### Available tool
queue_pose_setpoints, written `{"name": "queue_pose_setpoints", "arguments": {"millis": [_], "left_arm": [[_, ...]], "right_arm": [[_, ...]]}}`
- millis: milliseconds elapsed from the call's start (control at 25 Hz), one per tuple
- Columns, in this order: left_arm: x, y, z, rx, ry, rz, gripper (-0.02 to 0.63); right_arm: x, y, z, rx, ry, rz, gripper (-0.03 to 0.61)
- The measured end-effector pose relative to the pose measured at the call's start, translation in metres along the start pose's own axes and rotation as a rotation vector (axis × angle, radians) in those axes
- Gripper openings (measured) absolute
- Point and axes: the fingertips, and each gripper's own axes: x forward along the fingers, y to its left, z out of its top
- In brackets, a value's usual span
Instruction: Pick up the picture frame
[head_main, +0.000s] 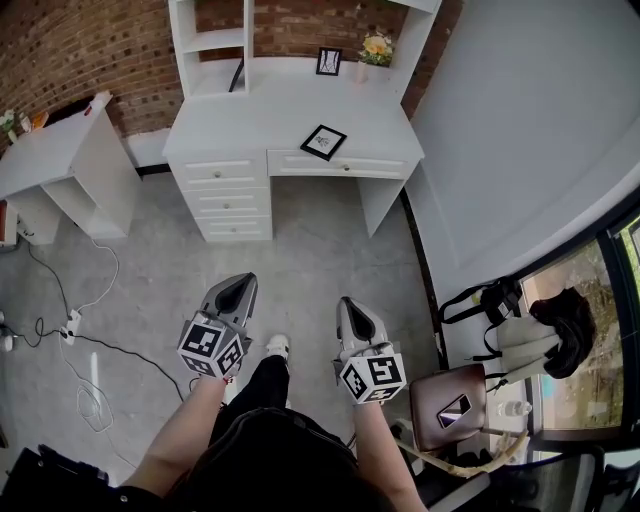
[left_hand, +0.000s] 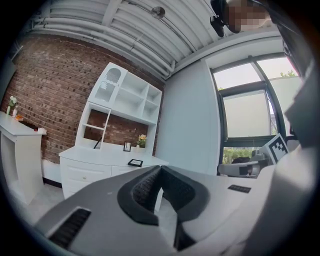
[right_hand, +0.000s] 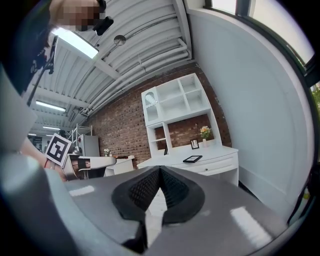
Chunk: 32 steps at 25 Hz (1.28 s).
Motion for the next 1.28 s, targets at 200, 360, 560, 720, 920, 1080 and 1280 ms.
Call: {"name": "queue_pose_setpoints", "arguments": {"millis": [200,360,560,720,920,1080,1280], "left_arm": [[0.033,0.014,0.005,0.0,0.004,-0.018,0.005],[0.061,0.038,0.009,-0.017,0.007,-0.007,0.005],[0.102,0.055,0.019,-0.009,0.02,-0.035,0.005],[0.132,0.073,0.025,-0.013,0.026,-0.048,0.005],[0.17,0.091,0.027,-0.022,0.029,-0.065,0.005],[0.195,0.107,0.029,-0.031,0.02,-0.066,0.005],[0.215,0.127,0.033,-0.036,0.004,-0.059,0.005]], "right_arm": [[0.033,-0.018,0.002,0.007,0.014,-0.006,0.003],[0.065,-0.031,0.008,0.004,0.02,-0.007,0.003],[0.101,-0.054,0.018,0.024,0.02,-0.023,0.003],[0.133,-0.066,0.024,0.044,0.02,-0.026,0.003],[0.167,-0.084,0.021,0.049,0.04,-0.033,0.003],[0.193,-0.098,0.023,0.047,0.048,-0.037,0.003],[0.218,-0.107,0.024,0.039,0.048,-0.037,0.003]]}}
